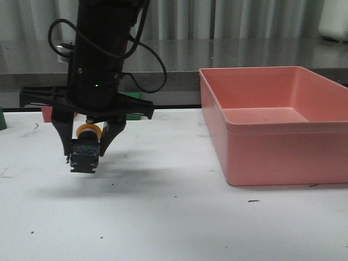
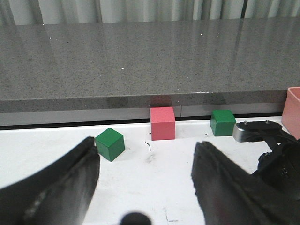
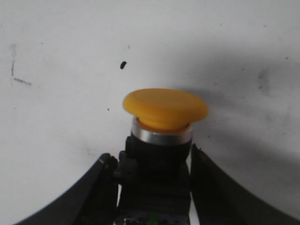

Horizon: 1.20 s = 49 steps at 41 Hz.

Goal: Place and stand button with both arms
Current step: 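Carry the button out of the bin toward the left arm's side, then lower the button onto the table and open the right gripper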

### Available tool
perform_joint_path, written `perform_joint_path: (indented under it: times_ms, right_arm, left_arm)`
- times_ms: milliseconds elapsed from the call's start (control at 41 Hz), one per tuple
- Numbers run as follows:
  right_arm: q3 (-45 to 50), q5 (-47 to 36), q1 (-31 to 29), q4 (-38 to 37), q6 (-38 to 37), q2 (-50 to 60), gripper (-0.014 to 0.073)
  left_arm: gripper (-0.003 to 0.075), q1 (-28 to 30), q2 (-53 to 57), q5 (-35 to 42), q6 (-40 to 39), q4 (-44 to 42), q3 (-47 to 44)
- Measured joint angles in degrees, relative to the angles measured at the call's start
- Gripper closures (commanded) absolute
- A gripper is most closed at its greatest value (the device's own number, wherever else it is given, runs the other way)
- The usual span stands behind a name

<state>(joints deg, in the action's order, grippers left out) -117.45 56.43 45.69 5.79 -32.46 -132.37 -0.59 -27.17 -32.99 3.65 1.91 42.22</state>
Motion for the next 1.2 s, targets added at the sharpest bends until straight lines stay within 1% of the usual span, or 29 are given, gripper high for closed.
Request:
perform_joint_path:
  times_ms: [341,439,561,707,780,1049,1098,1195]
  right_arm:
    - [-0.22,-1.49,0.00,0.70,-10.85,-1.57,0.0372]
    - [-0.22,-1.58,0.00,0.70,-12.26,-2.03,0.0342]
    - [-0.22,-1.58,0.00,0.84,-12.62,-2.51,0.0264]
    - [-0.22,-1.58,0.00,1.05,-12.62,-3.23,0.0121]
    - [-0.22,-1.58,0.00,1.26,-12.72,-3.32,0.0074]
    - [-0.26,-1.58,0.00,1.38,-12.54,-2.96,0.0065]
    - [-0.26,-1.58,0.00,1.38,-11.80,-2.35,0.0065]
    - [-0.26,-1.58,0.00,1.38,-7.12,-0.20,0.0066]
  left_arm:
    - [0.0302,0.00,0.00,0.00,0.00,0.00,0.00]
    - [0.0302,0.00,0.00,0.00,0.00,-0.10,0.00]
    - [0.0302,0.00,0.00,0.00,0.00,-0.10,0.00]
    - [0.0302,0.00,0.00,0.00,0.00,-0.10,0.00]
    - [0.0302,0.00,0.00,0.00,0.00,-0.10,0.00]
    - [0.0302,0.00,0.00,0.00,0.00,-0.10,0.00]
    - [0.0302,0.00,0.00,0.00,0.00,-0.10,0.00]
    - [0.0302,0.00,0.00,0.00,0.00,-0.10,0.00]
